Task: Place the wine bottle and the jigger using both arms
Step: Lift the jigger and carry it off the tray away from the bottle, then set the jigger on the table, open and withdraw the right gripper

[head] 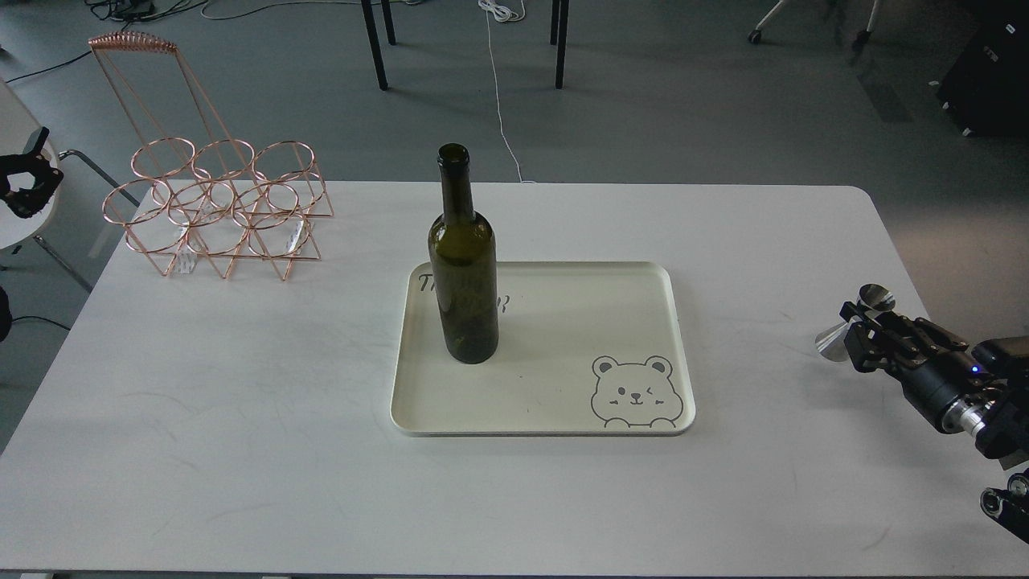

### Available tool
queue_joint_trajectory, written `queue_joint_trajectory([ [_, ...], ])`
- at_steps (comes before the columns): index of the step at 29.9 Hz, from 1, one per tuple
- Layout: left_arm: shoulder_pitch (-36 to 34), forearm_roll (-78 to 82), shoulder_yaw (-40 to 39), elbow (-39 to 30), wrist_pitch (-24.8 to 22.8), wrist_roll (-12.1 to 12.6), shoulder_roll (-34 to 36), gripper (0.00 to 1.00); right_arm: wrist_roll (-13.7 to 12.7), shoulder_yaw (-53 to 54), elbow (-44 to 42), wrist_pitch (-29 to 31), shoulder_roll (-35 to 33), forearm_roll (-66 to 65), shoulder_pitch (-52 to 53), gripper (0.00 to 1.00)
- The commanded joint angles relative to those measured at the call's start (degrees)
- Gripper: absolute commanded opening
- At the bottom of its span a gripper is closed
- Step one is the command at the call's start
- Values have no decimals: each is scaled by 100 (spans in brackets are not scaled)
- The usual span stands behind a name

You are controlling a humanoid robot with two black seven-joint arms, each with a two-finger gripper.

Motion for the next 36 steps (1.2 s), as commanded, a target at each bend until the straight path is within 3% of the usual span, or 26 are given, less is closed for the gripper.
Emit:
queue_joint_trajectory([
  [1, -9, 0, -8, 0, 0, -1, 0, 99, 0, 13, 283, -66, -157, -1, -126, 75],
  [3, -9, 0, -8, 0, 0, -1, 0, 99, 0, 39, 494, -75, -368, 43, -197, 92],
  [4, -9, 0, -8, 0, 0, -1, 0, 99, 0, 22, 591, -66, -438, 121, -223, 94],
  [10, -17, 0, -17, 0, 0, 8, 44, 99, 8, -4, 1066, -39, -1070, 640, -443, 95],
  [16, -9, 9, 27, -236, 0, 69, 255, 99, 342, 48, 1602, 92, -1879, 2149, -382, 96],
  [19, 0, 201, 36, -491, 0, 87, 518, 99, 465, 48, 1594, 425, -2030, 3090, 143, 96],
  [25, -280, 1176, 18, -1035, 0, 78, 922, 99, 457, 75, 1173, 1779, -1916, 4400, 1436, 96],
  [29, -395, 1738, 18, -1598, 0, 87, 1335, 99, 457, 75, 734, 2078, -1372, 5008, 1981, 96],
  [36, -527, 3443, -43, -3232, 0, 60, 2275, 99, 457, 434, -277, 2746, -510, 6194, 2387, 97],
])
